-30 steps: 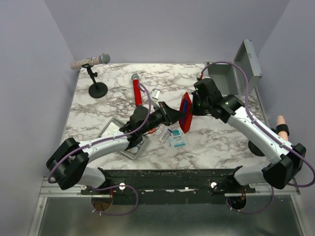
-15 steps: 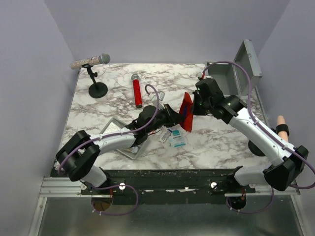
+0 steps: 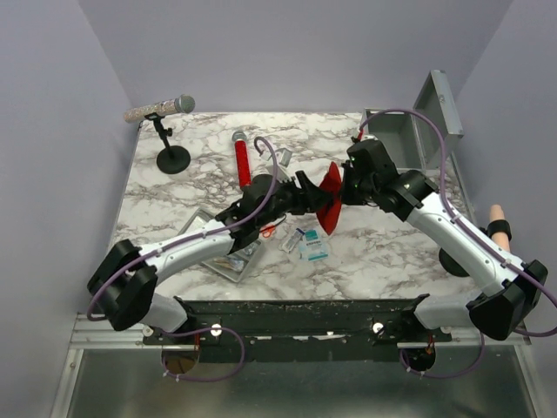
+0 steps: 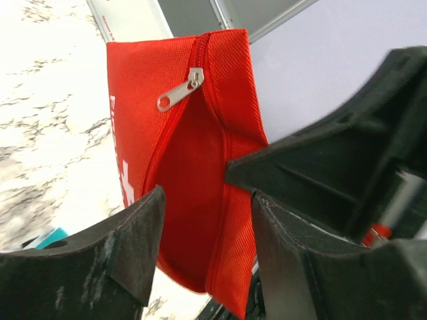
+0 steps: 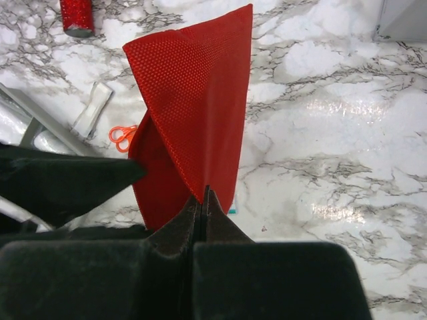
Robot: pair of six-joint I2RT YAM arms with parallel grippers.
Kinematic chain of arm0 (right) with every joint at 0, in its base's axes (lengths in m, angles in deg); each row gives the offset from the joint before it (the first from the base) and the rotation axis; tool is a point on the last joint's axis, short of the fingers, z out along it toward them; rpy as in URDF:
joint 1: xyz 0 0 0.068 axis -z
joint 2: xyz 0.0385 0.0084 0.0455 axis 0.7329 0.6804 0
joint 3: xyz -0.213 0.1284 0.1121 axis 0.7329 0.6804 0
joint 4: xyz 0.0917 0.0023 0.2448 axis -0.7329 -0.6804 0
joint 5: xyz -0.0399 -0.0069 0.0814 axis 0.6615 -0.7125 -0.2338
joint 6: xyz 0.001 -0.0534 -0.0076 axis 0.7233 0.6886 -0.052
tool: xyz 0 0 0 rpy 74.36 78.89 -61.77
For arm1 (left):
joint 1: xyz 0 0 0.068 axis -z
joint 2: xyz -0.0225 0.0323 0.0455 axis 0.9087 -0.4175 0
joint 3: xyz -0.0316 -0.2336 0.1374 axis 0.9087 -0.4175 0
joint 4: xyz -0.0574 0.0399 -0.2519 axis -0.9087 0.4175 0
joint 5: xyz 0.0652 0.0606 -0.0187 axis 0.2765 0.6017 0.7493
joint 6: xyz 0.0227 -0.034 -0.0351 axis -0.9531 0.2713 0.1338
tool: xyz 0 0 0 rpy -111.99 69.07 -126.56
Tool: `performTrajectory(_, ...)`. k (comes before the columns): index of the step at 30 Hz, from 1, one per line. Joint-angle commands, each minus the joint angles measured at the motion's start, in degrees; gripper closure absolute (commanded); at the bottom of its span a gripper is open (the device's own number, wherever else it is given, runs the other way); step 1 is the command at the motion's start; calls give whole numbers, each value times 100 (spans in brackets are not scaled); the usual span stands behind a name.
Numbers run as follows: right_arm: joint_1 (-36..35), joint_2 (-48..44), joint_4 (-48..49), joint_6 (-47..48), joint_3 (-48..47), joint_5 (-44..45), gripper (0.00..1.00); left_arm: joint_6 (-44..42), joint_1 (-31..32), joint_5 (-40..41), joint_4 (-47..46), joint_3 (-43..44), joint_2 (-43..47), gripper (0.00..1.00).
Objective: Organize the medicine kit
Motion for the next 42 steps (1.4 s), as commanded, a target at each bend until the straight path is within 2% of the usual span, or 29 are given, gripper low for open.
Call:
performTrajectory(1, 19, -124, 73, 110, 160, 192, 99, -590, -11, 211, 1064, -256, 1008, 33)
performTrajectory(4, 19, -150, 117, 180, 266, 297, 99, -977, -11, 508, 1635, -599, 1736, 33)
performTrajectory(6, 19, -176, 170, 224, 397, 341, 99, -1013, -20, 1121, 2118, -836, 2159, 35)
performTrajectory(9, 19, -264, 196, 312, 591, 438, 99, -908, -264, 1809, 2865, -987, 2276, 37)
performTrajectory(11, 19, -326, 240, 356, 714, 447, 99, -1038, -738, 1470, 3173, -847, 1856, 37)
performTrajectory(14, 19, -414, 258, 418, 898, 438, 99, -1302, -1117, 950, 3762, -303, 706, 37)
performTrajectory(16, 19, -466, 258, 444, 1004, 464, 99, -1495, -1127, 922, 3982, 40, -6, 39)
performTrajectory(19, 19, -572, 302, 453, 1153, 482, 99, -1680, -1110, 940, 4185, 331, -475, 40)
performTrajectory(25, 19, -642, 442, 470, 1329, 377, 99, -2058, -1074, 1248, 4827, 823, -1082, 41)
performTrajectory(36, 19, -853, 592, 488, 1611, 368, 99, -2226, -750, 1388, 5056, 1263, -1679, 50)
performTrajectory(42, 19, -941, 636, 506, 1690, 394, 99, -2155, -670, 1616, 5073, 1237, -1829, 50)
